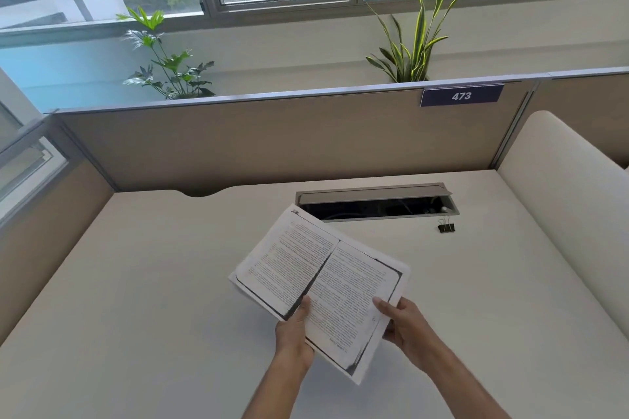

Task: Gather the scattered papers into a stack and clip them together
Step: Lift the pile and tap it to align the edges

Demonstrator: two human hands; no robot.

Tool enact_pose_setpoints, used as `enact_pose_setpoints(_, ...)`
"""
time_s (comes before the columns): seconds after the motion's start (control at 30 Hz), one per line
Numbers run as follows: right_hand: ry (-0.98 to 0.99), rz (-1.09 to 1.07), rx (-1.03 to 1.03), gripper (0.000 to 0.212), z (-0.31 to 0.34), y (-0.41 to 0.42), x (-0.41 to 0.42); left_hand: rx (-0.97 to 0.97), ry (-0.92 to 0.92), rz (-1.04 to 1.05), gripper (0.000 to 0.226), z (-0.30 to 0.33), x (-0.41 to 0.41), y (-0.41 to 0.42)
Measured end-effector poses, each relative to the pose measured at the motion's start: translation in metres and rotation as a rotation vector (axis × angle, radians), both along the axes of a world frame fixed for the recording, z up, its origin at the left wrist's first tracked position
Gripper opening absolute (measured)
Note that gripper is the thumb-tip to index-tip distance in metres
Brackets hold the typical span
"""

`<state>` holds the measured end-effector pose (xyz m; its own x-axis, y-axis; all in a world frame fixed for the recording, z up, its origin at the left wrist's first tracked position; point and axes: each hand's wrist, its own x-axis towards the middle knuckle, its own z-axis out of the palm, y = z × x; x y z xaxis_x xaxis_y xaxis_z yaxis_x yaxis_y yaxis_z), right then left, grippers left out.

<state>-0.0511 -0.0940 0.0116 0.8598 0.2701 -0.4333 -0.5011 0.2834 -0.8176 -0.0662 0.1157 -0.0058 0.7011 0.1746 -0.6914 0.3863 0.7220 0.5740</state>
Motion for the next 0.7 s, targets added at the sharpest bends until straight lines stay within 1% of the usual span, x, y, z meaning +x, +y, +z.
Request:
enact_pose_setpoints(0.1, -0.018, -0.123, -0.062, 0.027, -0.007, 0.015, 0.000, 0.010, 0.013, -0.005, 0.028, -0.008, -0.005, -0.009)
enact_pose_setpoints(0.17, -0.035, -0.150, -0.117, 0.023, -0.010, 0.017, 0.002, 0.047, 0.002, -0.020, 0.027, -0.012, -0.008, -0.005)
enact_pose_setpoints(0.23, -0.059, -0.119, -0.158, 0.021, -0.009, 0.016, 0.007, 0.031, -0.029, -0.027, 0.027, -0.014, -0.010, 0.007)
enact_pose_setpoints(0.3, -0.084, -0.084, -0.204, 0.021, -0.006, 0.012, 0.015, -0.047, -0.095, -0.003, 0.028, -0.014, -0.009, 0.028)
enact_pose_setpoints(0.37, -0.114, -0.051, -0.210, 0.023, 0.000, 0.005, 0.023, -0.107, -0.166, 0.029, 0.029, -0.014, -0.004, 0.060)
enact_pose_setpoints(0.43, -0.148, -0.014, -0.190, 0.022, 0.007, -0.005, 0.031, -0.100, -0.207, 0.000, 0.031, -0.009, 0.003, 0.094)
enact_pose_setpoints(0.53, -0.187, 0.058, -0.198, 0.024, 0.015, -0.019, 0.041, 0.028, -0.201, -0.123, 0.026, 0.005, 0.013, 0.137)
enact_pose_setpoints(0.6, -0.215, 0.096, -0.221, 0.024, 0.018, -0.022, 0.048, 0.117, -0.217, -0.273, 0.032, 0.015, 0.023, 0.153)
enact_pose_setpoints(0.67, -0.250, 0.117, -0.234, 0.023, 0.022, -0.021, 0.054, 0.238, -0.243, -0.454, 0.044, 0.029, 0.034, 0.155)
enact_pose_setpoints(0.7, -0.270, 0.118, -0.243, 0.022, 0.023, -0.018, 0.056, 0.279, -0.259, -0.529, 0.057, 0.034, 0.039, 0.153)
